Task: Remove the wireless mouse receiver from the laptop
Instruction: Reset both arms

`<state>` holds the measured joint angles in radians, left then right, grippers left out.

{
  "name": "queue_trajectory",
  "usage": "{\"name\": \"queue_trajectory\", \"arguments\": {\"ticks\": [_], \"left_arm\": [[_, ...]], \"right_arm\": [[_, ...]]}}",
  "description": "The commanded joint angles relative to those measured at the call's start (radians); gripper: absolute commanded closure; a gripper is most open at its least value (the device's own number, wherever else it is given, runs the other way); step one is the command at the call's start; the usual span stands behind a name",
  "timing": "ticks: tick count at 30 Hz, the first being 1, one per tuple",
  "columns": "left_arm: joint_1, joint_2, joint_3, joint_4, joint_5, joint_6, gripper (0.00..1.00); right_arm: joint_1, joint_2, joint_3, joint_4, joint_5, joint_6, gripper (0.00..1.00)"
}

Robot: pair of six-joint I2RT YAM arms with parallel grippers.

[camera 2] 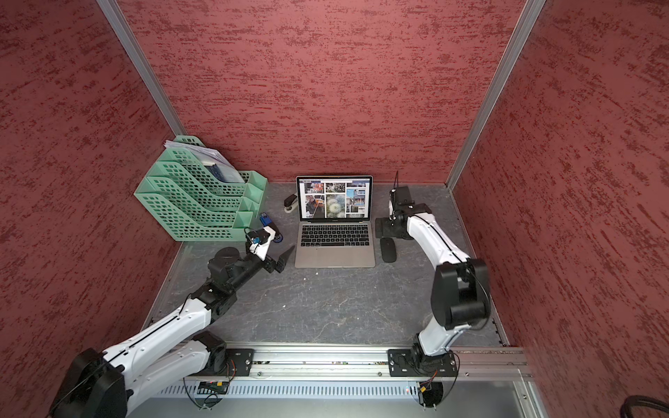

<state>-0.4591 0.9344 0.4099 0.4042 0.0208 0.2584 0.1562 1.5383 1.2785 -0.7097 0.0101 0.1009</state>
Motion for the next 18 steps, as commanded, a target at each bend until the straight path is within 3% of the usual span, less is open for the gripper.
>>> {"name": "queue_trajectory", "arguments": {"ticks": [1,3,5,8,10,11,13,16,17,18], "left_arm": [[0.046,0.005,0.05,-0.029,-0.341,-0.042,0.0],[0.086,0.025,0.032,-0.018,-0.461,-0.081,0.0],[0.117,0.041,-0.027,0.06,-0.496,-0.102,0.0],[0.15,0.062,-0.108,0.195,-0.543,-0.117,0.0],[0.178,0.079,-0.159,0.267,-0.552,-0.135,0.0],[0.196,0.092,-0.185,0.324,-0.541,-0.138,0.0],[0.233,0.135,-0.221,0.416,-0.509,-0.133,0.0],[0.303,0.229,-0.237,0.522,-0.393,-0.14,0.0],[0.326,0.275,-0.24,0.564,-0.345,-0.147,0.0],[0.344,0.328,-0.24,0.623,-0.316,-0.143,0.0]], "right_arm": [[0.004,-0.203,-0.239,0.358,0.13,-0.061,0.01],[-0.01,-0.304,-0.472,0.673,0.161,-0.157,0.02],[-0.027,-0.351,-0.662,0.961,0.166,-0.211,0.02],[-0.057,-0.348,-0.787,1.136,0.141,-0.165,0.01],[-0.058,-0.312,-0.893,1.362,0.121,-0.166,0.02],[-0.058,-0.271,-0.966,1.542,0.103,-0.178,0.02],[-0.062,-0.199,-1.009,1.656,0.095,-0.169,0.02],[-0.064,0.034,-1.093,2.047,0.091,-0.172,0.02],[-0.062,0.086,-1.082,2.084,0.106,-0.182,0.02],[-0.066,0.015,-1.037,1.883,0.079,-0.173,0.02]]}}
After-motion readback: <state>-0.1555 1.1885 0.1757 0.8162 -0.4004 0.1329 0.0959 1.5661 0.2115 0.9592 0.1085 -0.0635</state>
